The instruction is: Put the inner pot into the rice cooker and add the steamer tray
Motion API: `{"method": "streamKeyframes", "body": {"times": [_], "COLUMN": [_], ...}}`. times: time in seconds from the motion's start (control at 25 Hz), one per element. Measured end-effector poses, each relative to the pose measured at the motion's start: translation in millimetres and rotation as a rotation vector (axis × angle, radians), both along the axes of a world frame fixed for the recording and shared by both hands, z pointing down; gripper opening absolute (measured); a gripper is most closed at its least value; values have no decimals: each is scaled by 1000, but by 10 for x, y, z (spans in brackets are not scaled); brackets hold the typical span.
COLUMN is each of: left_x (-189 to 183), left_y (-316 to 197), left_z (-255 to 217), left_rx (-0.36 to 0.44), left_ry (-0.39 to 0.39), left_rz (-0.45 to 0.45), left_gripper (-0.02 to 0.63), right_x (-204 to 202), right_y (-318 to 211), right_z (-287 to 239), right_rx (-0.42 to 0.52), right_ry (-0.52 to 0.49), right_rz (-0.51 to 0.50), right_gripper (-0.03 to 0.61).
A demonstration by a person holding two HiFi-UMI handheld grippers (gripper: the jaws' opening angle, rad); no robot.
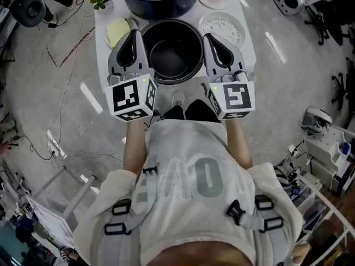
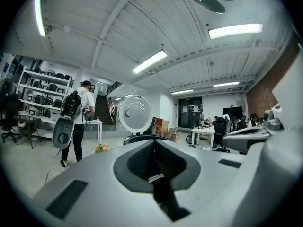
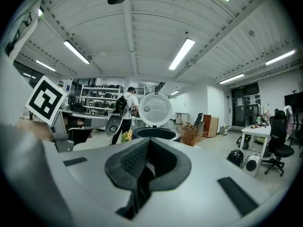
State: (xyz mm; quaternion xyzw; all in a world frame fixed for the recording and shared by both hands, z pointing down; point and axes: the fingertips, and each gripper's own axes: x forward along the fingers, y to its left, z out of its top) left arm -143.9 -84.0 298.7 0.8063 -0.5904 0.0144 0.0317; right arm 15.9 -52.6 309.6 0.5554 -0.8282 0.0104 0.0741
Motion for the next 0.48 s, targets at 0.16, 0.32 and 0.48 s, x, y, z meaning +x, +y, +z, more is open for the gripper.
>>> {"method": "streamKeyframes", "body": {"times": [0.16,0.32,0.48], "left_x": [85,129,115], "left_y": [-27,-48,-28], "left_z": [50,20,20], "left_rx": [-7,2,13], "left_ry": [0,-6,-34], "left_rz": [-1,-22,-57], "left_gripper": [23,23,23], "right_x": [110,243,260], "right_y": [-57,-138,-178], "right_z": [18,24,58], "right_rx": [-8,-15,-14], "right_ry": [3,-23,-25], "right_rz": [0,-2,-27], "right_gripper": [8,8,8]}}
